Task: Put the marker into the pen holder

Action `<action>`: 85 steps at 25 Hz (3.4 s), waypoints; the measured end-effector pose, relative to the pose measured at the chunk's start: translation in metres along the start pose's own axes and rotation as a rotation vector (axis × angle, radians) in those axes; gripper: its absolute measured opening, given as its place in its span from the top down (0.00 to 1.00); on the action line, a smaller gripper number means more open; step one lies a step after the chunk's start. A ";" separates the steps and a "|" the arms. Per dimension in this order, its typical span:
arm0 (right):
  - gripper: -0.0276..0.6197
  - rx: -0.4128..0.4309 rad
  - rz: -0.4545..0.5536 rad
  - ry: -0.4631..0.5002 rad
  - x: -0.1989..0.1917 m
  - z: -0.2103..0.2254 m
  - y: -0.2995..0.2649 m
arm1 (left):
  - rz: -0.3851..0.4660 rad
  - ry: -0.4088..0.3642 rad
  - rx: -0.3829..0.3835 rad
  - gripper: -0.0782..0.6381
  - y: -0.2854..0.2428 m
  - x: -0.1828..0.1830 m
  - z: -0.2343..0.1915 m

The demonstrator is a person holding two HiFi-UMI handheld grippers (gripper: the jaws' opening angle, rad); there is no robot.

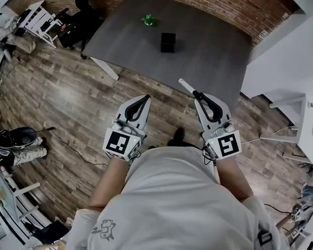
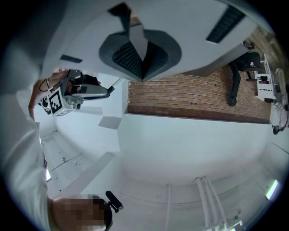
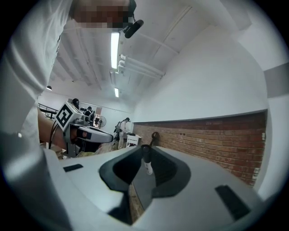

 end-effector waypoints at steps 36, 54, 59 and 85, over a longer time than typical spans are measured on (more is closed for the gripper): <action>0.84 -0.048 0.020 -0.036 -0.015 0.142 -0.016 | -0.008 -0.044 -0.088 0.88 -0.159 0.050 0.012; 0.84 -0.189 -0.022 0.012 0.031 0.071 -0.144 | 0.053 -0.072 -0.209 0.88 -0.132 0.058 -0.151; 0.84 -0.215 -0.056 0.016 0.037 0.055 -0.175 | 0.060 -0.074 -0.237 0.88 -0.122 0.056 -0.184; 0.84 -0.111 -0.100 -0.037 0.017 0.089 -0.254 | -0.020 -0.031 -0.161 0.88 -0.148 0.041 -0.235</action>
Point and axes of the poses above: the fingertips, and each gripper's own axes: y backward along the fingers, z to its right, x out of its top, the point moved 7 cm from there along y, backward along the fingers, and after that the axes turned 11 degrees about -z, right-handed, at the moved point
